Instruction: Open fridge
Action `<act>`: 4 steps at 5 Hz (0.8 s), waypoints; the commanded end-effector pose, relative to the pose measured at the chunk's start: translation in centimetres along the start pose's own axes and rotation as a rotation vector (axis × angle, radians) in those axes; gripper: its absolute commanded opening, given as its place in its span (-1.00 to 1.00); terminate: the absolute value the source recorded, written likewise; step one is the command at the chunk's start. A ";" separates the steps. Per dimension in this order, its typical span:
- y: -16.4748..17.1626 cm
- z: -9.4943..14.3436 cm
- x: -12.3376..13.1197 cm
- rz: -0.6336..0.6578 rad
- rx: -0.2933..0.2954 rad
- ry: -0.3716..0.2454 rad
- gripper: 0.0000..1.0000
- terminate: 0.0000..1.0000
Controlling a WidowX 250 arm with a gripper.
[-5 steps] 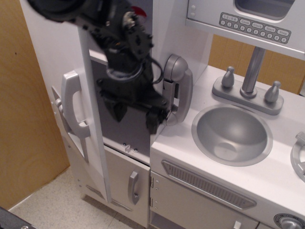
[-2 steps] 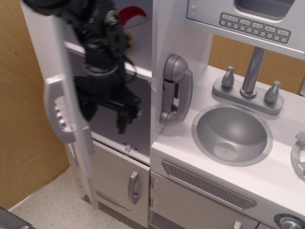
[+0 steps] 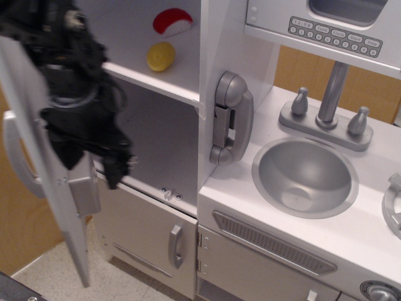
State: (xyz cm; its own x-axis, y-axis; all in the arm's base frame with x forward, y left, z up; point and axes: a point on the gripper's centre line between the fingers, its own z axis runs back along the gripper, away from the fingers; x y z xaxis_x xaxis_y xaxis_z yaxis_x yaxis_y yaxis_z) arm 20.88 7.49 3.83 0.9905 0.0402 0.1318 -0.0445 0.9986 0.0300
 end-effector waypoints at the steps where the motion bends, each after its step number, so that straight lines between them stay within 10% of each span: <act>1: 7.6 3.3 0.7 -0.007 0.034 -0.053 1.00 -1.00; 4: 18.1 1.5 0.7 0.107 0.152 -0.083 1.00 -1.00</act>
State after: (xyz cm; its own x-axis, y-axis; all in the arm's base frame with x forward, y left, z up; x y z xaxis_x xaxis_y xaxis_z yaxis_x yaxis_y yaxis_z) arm 20.75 24.34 3.73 0.9737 0.1348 0.1838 -0.1593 0.9791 0.1260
